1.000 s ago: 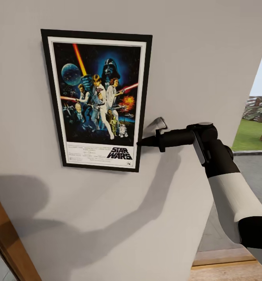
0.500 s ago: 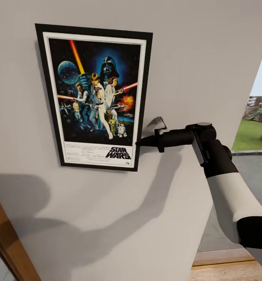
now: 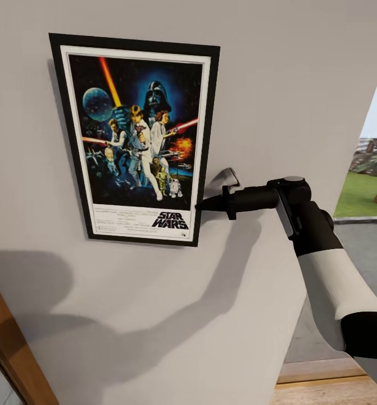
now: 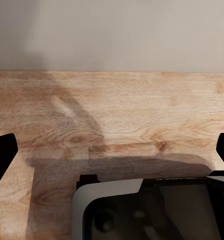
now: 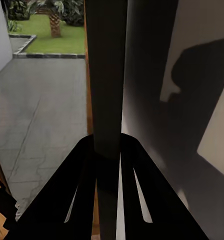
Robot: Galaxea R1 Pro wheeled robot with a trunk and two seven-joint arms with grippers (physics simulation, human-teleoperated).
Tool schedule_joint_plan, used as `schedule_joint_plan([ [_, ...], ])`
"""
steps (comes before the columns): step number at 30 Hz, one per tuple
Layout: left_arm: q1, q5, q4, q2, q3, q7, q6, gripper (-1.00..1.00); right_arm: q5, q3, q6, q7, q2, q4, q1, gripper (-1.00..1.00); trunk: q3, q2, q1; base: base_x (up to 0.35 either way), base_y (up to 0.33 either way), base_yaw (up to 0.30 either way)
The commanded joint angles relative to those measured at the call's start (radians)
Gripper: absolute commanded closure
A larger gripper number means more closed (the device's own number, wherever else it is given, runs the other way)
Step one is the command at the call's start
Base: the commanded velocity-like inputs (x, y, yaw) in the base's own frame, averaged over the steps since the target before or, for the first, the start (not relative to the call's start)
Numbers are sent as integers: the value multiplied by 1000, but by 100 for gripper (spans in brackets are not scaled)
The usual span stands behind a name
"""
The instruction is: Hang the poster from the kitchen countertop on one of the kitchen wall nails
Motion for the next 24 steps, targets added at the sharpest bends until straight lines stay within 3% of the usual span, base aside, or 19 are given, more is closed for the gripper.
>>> schedule_joint_plan([
  [1, 0, -1, -1, 0, 4, -5, -1, -100, -1, 1, 16, -2, -1, 0, 0, 100, 0, 0, 0, 0, 0, 0],
  [10, 0, -1, -1, 7, 0, -5, -1, -100, 0, 1, 26, 5, 0, -1, 0, 100, 0, 0, 0, 0, 0, 0],
  [11, 0, -1, -1, 7, 0, -5, -1, -100, 0, 1, 128, 5, 0, 0, 0, 100, 0, 0, 0, 0, 0, 0],
  [23, 0, -1, -1, 7, -1, -5, -1, -100, 1, 0, 131, 3, -1, 66, 0, 100, 0, 0, 0, 0, 0, 0],
  [24, 0, -1, -1, 7, -1, -5, -1, -100, 1, 0, 130, 3, -1, 71, 0, -100, 0, 0, 0, 0, 0, 0],
])
